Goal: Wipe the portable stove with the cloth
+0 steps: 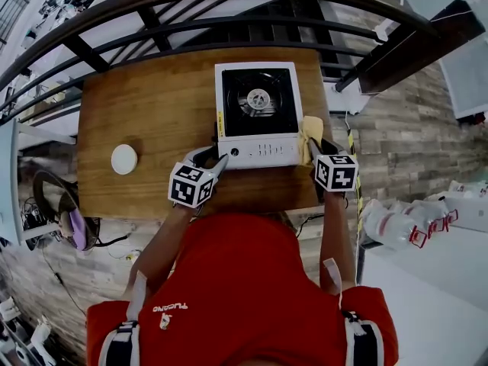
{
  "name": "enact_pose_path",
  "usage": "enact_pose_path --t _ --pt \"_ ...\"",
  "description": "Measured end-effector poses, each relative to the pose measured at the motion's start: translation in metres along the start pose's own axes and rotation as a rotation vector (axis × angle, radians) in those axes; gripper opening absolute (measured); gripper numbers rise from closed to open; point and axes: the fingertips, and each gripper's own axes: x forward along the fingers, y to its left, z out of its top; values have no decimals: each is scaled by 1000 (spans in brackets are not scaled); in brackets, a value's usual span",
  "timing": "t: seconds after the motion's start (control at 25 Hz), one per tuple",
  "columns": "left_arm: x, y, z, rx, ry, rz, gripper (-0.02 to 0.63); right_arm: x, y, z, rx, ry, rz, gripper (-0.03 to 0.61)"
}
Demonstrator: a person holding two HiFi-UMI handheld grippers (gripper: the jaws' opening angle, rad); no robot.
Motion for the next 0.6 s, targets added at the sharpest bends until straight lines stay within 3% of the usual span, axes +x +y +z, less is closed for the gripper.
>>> enact_pose_path --t 0.6 --pt "1 3 1 -10 12 18 163 54 -10 52 -96 -5 32 87"
